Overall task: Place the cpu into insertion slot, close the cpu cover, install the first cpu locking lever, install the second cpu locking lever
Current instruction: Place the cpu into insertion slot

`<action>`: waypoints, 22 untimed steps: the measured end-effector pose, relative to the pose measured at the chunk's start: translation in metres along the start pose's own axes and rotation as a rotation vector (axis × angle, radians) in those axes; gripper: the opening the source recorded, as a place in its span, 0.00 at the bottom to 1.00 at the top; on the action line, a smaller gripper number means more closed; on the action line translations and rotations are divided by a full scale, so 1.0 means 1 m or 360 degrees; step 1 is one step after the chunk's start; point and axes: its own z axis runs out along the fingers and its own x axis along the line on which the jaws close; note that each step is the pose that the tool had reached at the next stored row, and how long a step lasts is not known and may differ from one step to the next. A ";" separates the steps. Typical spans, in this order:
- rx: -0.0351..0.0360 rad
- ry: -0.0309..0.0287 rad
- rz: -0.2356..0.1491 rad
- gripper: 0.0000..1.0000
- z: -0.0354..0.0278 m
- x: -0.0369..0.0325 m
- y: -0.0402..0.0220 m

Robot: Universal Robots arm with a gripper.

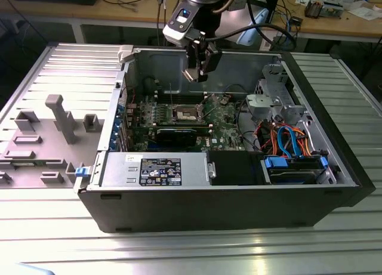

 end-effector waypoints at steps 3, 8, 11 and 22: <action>0.0000 0.00002 0.0000 0.54 0.0002 0.0000 0.0001; 0.0000 0.00002 0.0001 0.54 0.0001 0.0000 0.0000; 0.0000 0.00002 0.0001 0.54 0.0001 0.0000 0.0000; -0.0002 -0.00051 0.0164 0.54 0.0116 -0.0001 -0.0007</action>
